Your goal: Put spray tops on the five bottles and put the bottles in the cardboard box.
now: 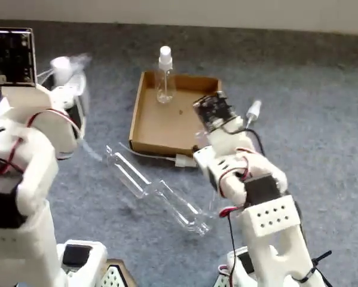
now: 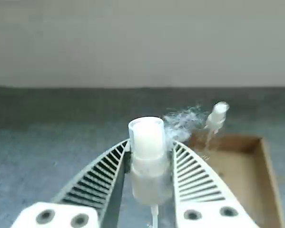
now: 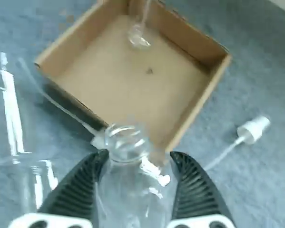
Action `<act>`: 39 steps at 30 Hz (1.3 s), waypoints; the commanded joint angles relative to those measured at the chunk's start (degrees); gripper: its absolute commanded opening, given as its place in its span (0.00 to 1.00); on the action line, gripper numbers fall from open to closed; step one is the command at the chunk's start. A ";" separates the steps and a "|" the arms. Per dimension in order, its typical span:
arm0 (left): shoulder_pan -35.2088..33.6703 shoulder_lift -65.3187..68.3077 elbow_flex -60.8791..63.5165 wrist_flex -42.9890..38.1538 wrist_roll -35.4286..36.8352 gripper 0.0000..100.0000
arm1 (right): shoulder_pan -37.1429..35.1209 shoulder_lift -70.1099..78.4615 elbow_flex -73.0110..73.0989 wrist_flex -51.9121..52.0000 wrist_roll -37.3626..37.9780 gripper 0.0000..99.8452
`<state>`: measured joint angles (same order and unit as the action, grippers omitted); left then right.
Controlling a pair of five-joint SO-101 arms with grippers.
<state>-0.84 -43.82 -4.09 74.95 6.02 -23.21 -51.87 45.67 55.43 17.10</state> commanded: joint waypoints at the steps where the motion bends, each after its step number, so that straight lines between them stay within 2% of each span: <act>1: 7.60 -1.01 -4.18 -7.30 3.78 0.01 | -5.32 -3.82 -0.31 -3.91 -3.52 0.01; 6: 12.53 -1.10 -4.35 -13.98 7.74 0.01 | -6.46 -14.90 13.49 -14.55 -3.96 0.00; 10: 16.92 -0.66 -4.26 -15.21 8.53 0.01 | -6.46 -26.24 23.69 -19.03 -4.04 0.00; 17: 24.75 -0.66 -0.92 -15.30 8.62 0.01 | -6.29 -44.18 33.89 -18.77 -4.13 0.00; 22: 25.54 -0.75 6.02 -18.99 8.26 0.01 | -6.37 -52.79 36.00 -13.32 -4.13 0.00; 32: 26.15 -0.66 14.99 -26.20 8.44 0.01 | -6.37 -52.26 35.82 -12.79 -4.13 0.00; 39: 31.08 -0.66 18.07 -27.08 8.26 0.01 | -6.20 -52.18 35.82 -12.88 -4.13 0.00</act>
<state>27.47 -44.00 14.37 49.27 13.76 -29.19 -104.18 82.24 42.68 13.67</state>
